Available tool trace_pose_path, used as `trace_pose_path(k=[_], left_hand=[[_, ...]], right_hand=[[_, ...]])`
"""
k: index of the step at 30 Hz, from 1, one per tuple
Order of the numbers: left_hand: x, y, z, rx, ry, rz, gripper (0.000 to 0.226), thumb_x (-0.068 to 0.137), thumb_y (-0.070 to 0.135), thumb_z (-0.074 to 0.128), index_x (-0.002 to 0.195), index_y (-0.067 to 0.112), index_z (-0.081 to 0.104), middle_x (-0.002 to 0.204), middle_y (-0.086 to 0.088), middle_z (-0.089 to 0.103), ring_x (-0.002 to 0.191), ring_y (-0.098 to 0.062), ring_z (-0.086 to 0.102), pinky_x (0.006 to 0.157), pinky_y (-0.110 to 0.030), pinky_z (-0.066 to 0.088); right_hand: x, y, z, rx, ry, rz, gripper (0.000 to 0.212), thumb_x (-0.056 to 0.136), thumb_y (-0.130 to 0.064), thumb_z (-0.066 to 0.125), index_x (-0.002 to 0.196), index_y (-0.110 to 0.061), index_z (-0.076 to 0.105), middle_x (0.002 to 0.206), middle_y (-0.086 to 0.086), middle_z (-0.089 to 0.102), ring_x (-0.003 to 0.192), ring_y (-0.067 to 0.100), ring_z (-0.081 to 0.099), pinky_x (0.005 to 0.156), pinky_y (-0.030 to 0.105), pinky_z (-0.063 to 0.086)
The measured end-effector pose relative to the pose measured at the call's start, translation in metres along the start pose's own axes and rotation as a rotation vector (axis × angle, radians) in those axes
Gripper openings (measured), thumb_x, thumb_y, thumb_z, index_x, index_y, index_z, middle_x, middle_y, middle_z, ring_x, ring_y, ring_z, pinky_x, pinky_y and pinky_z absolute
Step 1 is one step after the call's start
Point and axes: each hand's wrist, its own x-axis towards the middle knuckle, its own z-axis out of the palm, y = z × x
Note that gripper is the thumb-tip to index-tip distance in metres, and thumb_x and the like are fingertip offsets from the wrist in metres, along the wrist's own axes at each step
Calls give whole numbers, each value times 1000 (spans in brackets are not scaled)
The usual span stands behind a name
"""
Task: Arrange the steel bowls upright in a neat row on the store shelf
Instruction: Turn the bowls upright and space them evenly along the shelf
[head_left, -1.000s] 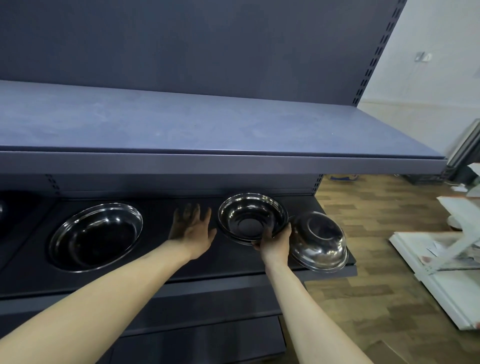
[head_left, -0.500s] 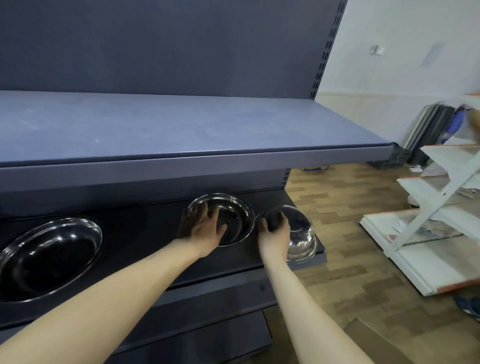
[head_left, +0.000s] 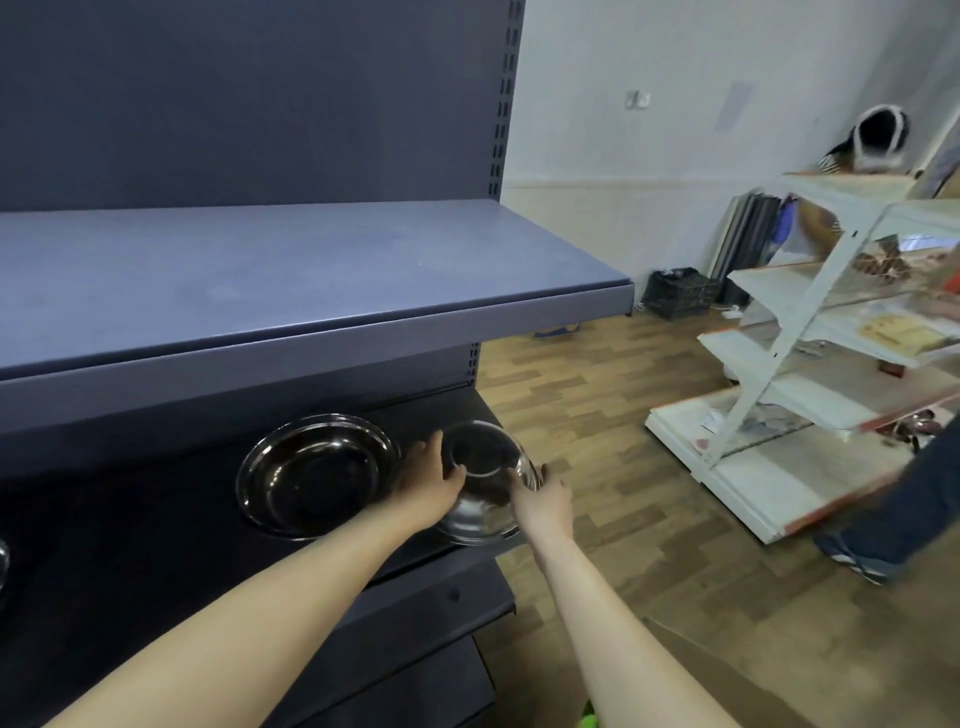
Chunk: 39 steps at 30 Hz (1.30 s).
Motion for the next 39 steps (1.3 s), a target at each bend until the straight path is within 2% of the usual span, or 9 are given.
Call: trace_pose_path(k=[4,8,18,21,24,29,33,36,39], left_hand=[[16,2,12,-83,-74,-210,82,98,55,38,157,14,-1,156,-16,32,138,-33,40,111,-42,37],[22,-1,16,-142,-116,-287,93,95,58,44,156,15,-10,157,-14,33,139,-32,39,111,-41,36],[24,14,16,-466,69,-156,84,95,38,59,157,25,4,162,-4,21,146,-26,26,116,-42,27],[23,19,4,-635,175,-56,73,93,31,63,154,27,22,148,2,43,137,-22,41,102,-30,38],[23,14,-14,-755,273,-31,76,76,58,63,144,30,41,136,3,56,125,-19,53,101,-36,43],[37,-15,-34,-1004,255,-127,112,45,97,58,142,43,41,146,10,48,132,-16,48,111,-47,38],[9,-5,-53,-869,269,-82,75,80,50,67,145,21,46,148,-1,44,132,-17,45,107,-28,35],[2,-19,-54,-714,247,-18,60,89,2,59,146,15,43,145,-4,48,132,-21,45,101,-25,35],[-10,-34,-60,-602,259,42,60,92,8,62,147,18,41,148,-1,46,136,-18,42,102,-23,31]], right_hand=[[15,13,3,14,-83,-7,66,84,-62,64,134,-20,63,123,6,71,113,29,68,99,44,55],[18,12,0,66,-120,-6,63,89,-56,66,139,-19,60,127,3,70,117,26,67,103,45,53],[17,-9,-16,93,96,-93,54,94,-43,69,140,-16,58,126,5,69,125,30,59,99,37,48],[15,-17,-19,168,140,-173,47,95,-18,69,141,-19,57,118,1,67,120,24,61,99,33,49],[9,-18,-17,326,139,-200,50,94,2,62,134,-27,57,114,-16,63,102,-2,63,92,19,48],[-7,-21,-8,643,245,8,33,106,-23,43,126,-19,69,125,1,70,124,25,61,104,35,44],[-20,-28,-4,696,246,152,69,104,-62,37,139,-9,63,138,10,65,131,34,56,109,39,40],[-27,-33,5,564,186,61,36,103,-47,52,121,-23,71,116,1,72,121,31,61,110,44,43],[-34,-36,17,471,154,-13,16,99,-24,57,110,-31,65,108,-2,73,105,27,68,95,43,53]])
